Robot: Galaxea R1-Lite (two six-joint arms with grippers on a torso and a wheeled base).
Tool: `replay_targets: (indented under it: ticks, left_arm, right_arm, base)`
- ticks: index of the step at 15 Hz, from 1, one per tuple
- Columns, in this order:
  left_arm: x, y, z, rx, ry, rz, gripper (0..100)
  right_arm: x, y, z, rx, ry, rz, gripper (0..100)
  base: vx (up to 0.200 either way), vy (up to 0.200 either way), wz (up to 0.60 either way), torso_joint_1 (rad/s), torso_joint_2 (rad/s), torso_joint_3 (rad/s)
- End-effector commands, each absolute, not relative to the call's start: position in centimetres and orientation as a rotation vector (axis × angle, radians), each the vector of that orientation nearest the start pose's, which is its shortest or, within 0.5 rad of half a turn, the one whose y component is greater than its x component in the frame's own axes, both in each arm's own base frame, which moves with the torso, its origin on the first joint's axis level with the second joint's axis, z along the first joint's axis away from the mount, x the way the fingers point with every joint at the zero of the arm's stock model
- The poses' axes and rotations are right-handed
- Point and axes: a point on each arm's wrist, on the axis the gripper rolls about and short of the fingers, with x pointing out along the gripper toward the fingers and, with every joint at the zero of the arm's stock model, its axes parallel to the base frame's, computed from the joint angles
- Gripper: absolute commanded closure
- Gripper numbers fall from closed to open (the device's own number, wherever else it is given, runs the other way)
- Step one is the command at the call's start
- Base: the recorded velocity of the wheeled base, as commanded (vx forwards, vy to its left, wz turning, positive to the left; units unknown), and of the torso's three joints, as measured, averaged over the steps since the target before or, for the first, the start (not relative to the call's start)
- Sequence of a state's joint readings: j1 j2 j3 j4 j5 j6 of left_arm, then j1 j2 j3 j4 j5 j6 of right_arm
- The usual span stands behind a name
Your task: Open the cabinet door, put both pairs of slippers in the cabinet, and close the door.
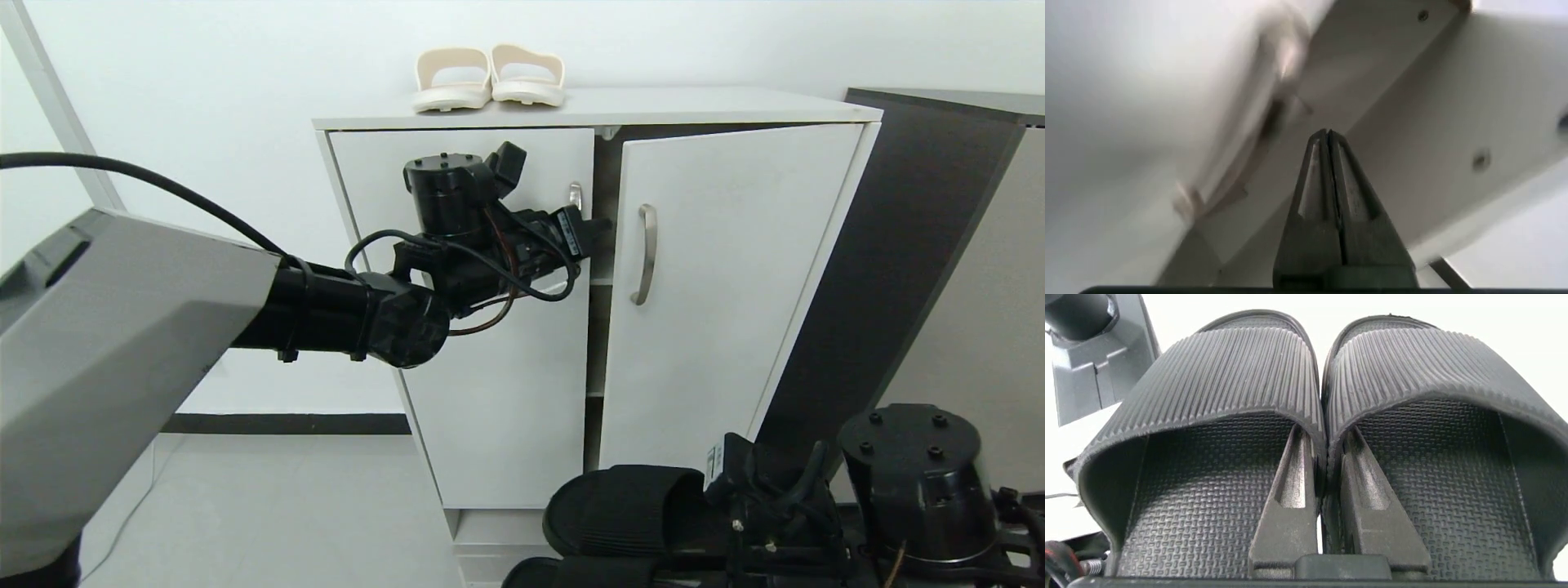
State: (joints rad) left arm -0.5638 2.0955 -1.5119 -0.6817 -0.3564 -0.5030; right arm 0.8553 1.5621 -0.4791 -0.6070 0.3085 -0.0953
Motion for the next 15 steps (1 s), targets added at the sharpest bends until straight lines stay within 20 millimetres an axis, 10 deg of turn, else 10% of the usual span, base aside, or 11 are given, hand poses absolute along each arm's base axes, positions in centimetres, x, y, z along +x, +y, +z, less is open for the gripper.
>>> replay_targets:
  ticks: [1,8,15]
  left_arm:
    - [35.2,-25.6,23.4,-0.475,0.145,-0.943,100]
    - [31.5,-27.1,23.6,-0.464,0.124,-0.996,100]
    - [30.5,-24.0,24.5,-0.424,0.088,-0.898,100]
  right_arm:
    - [14.9,18.4,13.2,-0.223,0.439,1.173,100]
    - [14.4,18.7,13.2,-0.229,0.435,1.195,100]
    - [14.8,18.5,13.5,-0.214,0.396,1.172,100]
  base:
    - [-0.200,0.000,0.00,-0.002,-0.01,-0.002]
    - [-0.114,0.000,0.00,0.000,0.00,0.000]
    - [0.000,0.000,0.00,0.000,0.00,0.000]
